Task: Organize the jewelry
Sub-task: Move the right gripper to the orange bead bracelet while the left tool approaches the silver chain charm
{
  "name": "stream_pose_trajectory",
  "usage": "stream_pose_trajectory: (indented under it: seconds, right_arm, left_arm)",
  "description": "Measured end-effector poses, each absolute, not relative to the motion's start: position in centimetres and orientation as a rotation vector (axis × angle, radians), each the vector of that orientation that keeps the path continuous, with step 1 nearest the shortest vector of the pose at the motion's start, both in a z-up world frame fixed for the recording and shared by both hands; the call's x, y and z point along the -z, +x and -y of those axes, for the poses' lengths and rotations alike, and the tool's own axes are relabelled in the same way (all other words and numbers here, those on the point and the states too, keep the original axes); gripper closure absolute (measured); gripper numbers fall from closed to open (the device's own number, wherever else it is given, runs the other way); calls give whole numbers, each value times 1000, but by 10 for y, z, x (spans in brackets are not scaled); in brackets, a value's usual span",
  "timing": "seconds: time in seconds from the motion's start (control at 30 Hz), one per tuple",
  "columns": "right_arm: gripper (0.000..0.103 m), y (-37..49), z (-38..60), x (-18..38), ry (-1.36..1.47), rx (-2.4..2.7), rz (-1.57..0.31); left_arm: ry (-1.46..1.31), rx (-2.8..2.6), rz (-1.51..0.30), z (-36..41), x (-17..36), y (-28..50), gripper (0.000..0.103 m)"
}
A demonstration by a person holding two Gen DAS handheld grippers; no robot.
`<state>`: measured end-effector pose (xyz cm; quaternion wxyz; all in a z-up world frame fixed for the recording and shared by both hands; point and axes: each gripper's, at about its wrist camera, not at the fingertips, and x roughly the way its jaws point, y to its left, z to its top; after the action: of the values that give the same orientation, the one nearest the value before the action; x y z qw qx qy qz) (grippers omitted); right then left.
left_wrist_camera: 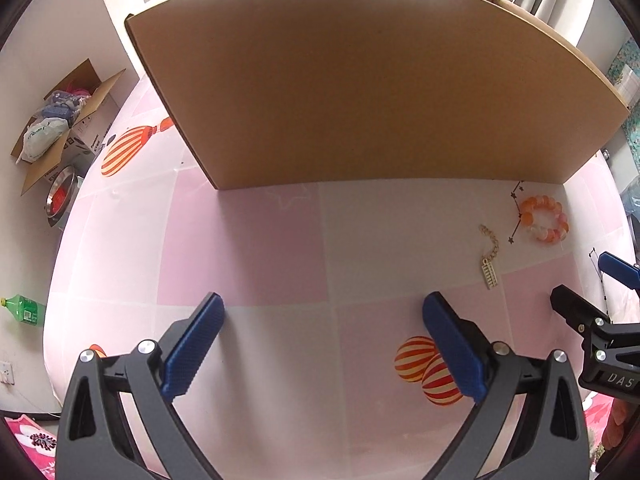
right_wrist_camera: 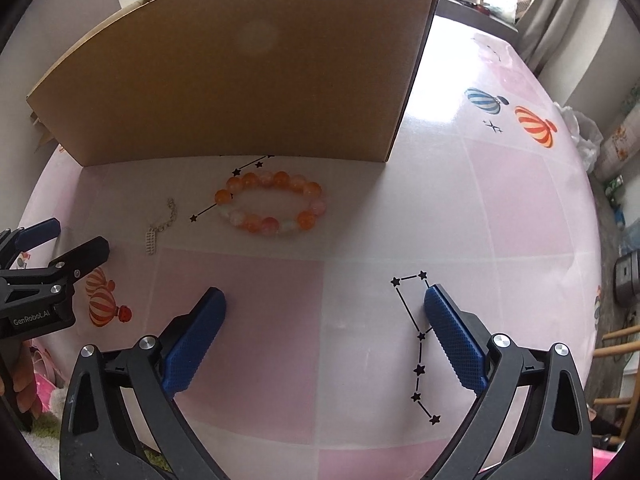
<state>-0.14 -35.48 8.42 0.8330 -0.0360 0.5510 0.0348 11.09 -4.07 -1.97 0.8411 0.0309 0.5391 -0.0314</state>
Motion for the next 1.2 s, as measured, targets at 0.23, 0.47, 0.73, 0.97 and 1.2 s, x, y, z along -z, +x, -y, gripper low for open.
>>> stream_pose_trajectory:
  seconds: [0.23, 0.47, 0.73, 0.97, 1.2]
  right_arm:
    - [8, -1, 352, -82, -72, -66, -1170]
    - [8, -5, 351, -81, -71, -65, -1169]
    - [8, -5, 351, -81, -72, -65, -1168]
    - [8, -4, 351, -82, -73, -67, -1164]
    - [8, -4, 349, -81, -73, -68, -1160]
  left_arm:
    - [68, 64, -1138, 49, 18, 106, 5]
    - [67, 65, -1138, 49, 18, 107, 5]
    - [68, 66, -1135, 49, 18, 106, 5]
    - [67, 76, -1123, 49, 18, 103, 5]
    - [78, 93, -1104, 48, 18, 103, 4]
